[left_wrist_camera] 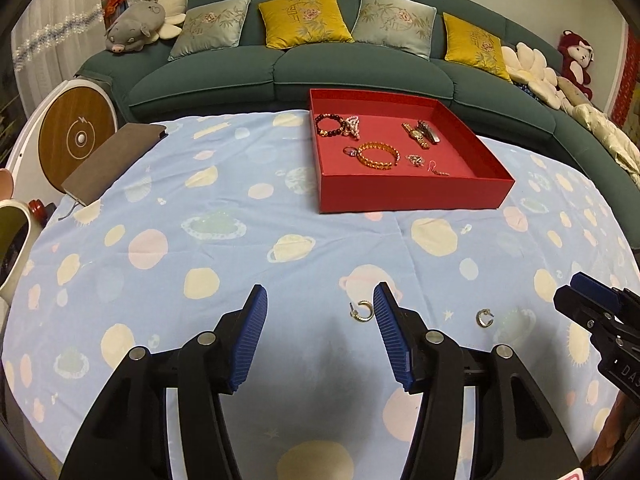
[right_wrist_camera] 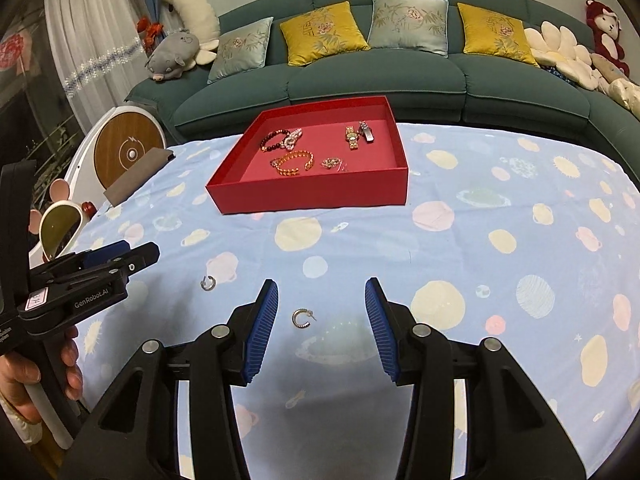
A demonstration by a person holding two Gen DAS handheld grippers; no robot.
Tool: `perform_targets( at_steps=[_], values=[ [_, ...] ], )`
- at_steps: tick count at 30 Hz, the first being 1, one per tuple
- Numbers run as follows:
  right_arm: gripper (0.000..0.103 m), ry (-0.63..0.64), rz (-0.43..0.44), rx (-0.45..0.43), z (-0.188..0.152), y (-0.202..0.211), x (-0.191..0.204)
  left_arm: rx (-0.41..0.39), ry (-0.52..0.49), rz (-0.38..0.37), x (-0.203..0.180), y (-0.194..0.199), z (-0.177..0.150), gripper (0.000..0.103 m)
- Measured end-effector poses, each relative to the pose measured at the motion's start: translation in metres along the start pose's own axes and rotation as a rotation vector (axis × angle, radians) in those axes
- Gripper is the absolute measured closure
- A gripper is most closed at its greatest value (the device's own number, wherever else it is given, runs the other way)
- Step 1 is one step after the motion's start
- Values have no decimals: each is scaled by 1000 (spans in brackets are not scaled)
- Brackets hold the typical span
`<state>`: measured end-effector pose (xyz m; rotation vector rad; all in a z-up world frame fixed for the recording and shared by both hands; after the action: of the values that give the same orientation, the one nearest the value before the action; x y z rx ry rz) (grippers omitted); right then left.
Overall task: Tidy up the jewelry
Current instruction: 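Grasp one gold hoop earring with the right tool while the left tool grasps the other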
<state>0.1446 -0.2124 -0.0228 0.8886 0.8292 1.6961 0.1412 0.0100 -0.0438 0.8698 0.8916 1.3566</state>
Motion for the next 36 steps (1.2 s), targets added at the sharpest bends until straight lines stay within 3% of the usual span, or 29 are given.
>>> perform_targets(
  at_steps=[10,21,28,36],
  values=[
    [59,73,-33,109,-25,-52,14,57,-10,17,16,-21,-22,50],
    [59,126,-79,121,-16,-83,24,72,-1,-1,27,-25,-27,47],
    [83,141,-87,114,-17,-83,26,82,5,-8,30,-29,-28,47],
    [83,136,-75,114,-19,-80,25,85,-2,-56,13,-35,-22,47]
  ],
)
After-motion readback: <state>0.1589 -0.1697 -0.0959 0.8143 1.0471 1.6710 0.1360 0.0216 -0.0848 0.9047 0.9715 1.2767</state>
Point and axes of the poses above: each gripper's, at about its wrist camera, not at the fingertips, and y roughly against the way its jaws point, x to its left, z to its top, the point moved 8 cm from there along -y, roughly the way its jaws point, and after that the axes turned 15 degrees about x, right-handed, at the moved point
